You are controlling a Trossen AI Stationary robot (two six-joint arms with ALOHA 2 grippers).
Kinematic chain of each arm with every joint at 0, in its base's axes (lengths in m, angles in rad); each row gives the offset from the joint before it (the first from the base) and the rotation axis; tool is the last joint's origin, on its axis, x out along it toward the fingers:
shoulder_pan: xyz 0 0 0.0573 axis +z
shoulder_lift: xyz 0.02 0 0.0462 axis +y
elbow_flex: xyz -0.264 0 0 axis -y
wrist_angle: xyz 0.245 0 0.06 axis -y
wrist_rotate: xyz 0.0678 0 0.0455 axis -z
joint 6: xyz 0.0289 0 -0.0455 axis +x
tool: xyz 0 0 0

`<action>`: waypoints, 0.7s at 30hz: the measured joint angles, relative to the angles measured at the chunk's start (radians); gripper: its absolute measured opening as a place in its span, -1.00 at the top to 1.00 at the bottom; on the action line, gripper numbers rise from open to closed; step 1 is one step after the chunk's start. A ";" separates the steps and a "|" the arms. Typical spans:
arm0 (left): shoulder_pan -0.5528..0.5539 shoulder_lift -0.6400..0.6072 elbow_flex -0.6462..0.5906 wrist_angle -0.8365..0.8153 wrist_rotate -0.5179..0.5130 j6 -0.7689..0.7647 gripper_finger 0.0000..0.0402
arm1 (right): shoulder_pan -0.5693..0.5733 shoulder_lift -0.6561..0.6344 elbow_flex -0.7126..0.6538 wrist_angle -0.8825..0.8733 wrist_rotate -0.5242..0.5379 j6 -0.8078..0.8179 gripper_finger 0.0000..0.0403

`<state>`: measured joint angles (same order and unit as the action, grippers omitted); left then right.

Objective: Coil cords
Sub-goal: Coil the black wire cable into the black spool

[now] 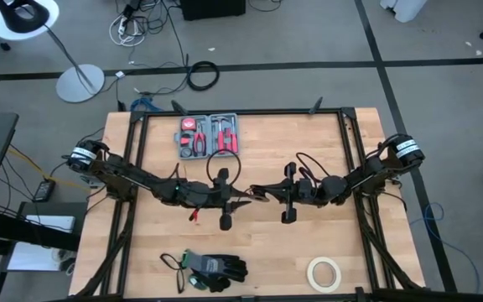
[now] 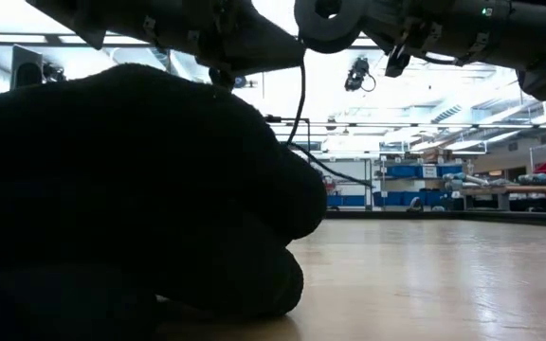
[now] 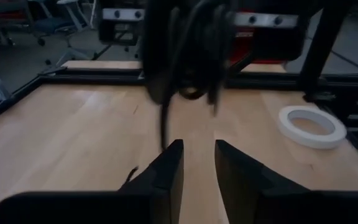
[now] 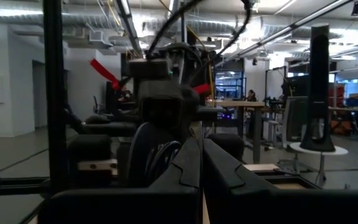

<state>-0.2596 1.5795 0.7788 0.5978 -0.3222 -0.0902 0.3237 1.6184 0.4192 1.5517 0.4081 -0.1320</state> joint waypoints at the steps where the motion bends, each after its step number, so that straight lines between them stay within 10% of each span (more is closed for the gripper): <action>1: 0.000 0.000 0.000 -0.003 -0.003 0.000 0.53 | 0.000 0.000 0.001 0.000 -0.003 0.001 1.00; 21: 0.004 0.001 0.074 -0.039 -0.025 -0.001 0.56 | -0.001 -0.003 0.003 -0.042 -0.008 0.028 1.00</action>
<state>-0.2558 1.5806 0.8528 0.5587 -0.3473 -0.0910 0.3228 1.6156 0.4225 1.5100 0.3997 -0.1037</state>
